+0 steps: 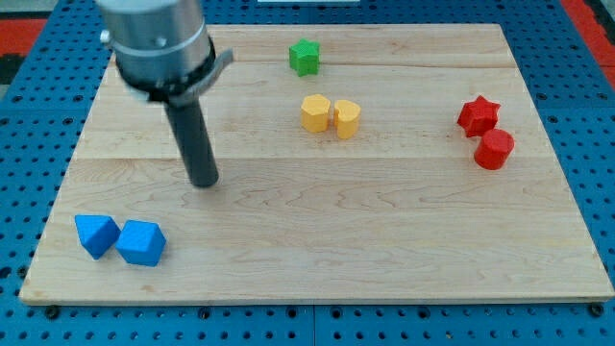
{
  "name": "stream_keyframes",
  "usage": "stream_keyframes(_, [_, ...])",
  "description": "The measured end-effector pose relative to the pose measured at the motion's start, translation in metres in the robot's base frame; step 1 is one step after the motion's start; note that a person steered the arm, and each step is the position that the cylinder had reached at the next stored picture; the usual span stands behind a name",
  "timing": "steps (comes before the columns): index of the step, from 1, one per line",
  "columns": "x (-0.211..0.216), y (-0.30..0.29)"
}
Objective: Place your arm parallel to the right of cube
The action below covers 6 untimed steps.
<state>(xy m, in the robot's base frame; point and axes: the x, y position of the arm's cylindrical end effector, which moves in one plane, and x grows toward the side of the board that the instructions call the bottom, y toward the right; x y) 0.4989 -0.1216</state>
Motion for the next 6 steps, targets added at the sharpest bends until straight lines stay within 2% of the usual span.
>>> stream_keyframes(2, [0.010, 0.001])
stream_keyframes(3, [0.059, 0.001])
stream_keyframes(4, [0.064, 0.001])
stream_keyframes(5, [0.095, 0.001])
stream_keyframes(6, [0.109, 0.001])
